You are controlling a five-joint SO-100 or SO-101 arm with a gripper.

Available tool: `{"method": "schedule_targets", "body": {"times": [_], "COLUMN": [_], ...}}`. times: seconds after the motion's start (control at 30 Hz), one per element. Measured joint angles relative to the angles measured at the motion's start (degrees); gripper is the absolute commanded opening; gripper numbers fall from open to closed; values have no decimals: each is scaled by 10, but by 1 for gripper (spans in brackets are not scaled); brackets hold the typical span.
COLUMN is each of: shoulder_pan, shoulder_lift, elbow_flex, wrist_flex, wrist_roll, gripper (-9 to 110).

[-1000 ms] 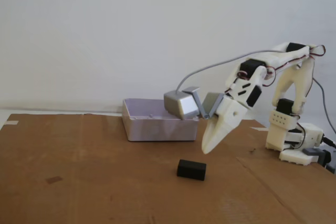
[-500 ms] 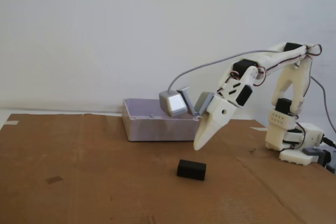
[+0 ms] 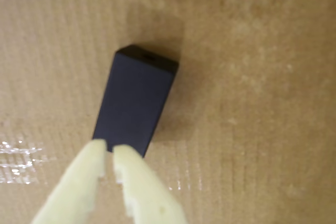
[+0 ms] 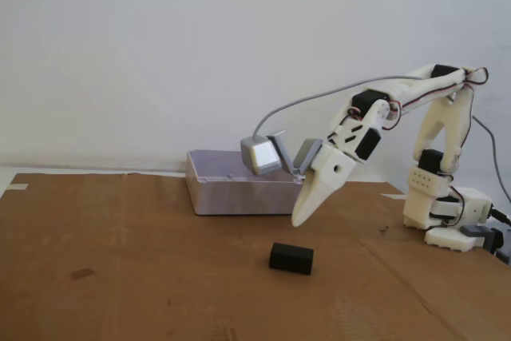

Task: Grasp a block and put it in the box.

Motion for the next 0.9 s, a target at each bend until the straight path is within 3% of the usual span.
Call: {"method": "schedule_targets", "body": {"times": [0.27, 0.9], "shoulder_pan": [0, -47], "shoulder_lift": [0, 0], "elbow_flex": [0, 0], "wrist_flex": [-12, -22], "wrist_roll": [0, 0], "gripper": [27, 41]}}
